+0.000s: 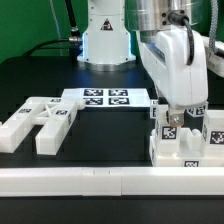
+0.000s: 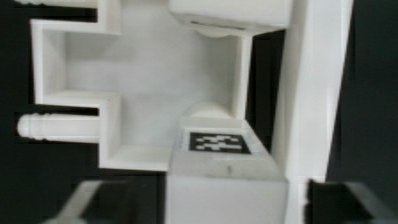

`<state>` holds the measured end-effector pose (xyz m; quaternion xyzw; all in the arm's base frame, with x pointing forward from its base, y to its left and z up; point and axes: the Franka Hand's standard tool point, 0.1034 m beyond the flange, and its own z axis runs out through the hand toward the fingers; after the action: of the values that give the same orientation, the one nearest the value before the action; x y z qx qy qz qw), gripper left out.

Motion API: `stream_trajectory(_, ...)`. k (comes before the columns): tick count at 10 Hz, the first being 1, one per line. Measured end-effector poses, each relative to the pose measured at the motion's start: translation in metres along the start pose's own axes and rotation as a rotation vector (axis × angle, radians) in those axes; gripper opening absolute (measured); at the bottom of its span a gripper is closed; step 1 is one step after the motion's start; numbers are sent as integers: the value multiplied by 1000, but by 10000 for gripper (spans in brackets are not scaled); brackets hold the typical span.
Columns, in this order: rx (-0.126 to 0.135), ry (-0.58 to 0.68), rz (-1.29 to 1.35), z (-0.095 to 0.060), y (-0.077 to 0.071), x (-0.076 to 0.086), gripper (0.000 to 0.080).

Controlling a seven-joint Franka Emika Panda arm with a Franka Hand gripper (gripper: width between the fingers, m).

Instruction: Assemble chair

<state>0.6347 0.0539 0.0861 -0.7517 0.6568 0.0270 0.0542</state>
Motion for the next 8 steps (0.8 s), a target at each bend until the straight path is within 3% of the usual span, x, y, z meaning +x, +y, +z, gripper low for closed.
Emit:
stream_trajectory(1,-12,6,-130,0,0,-4,608)
stream_trajectory(7,-16,2,-629,0,-2,-5,649)
stream_trajectory(8,-33,11,-748,0,0,-4,649)
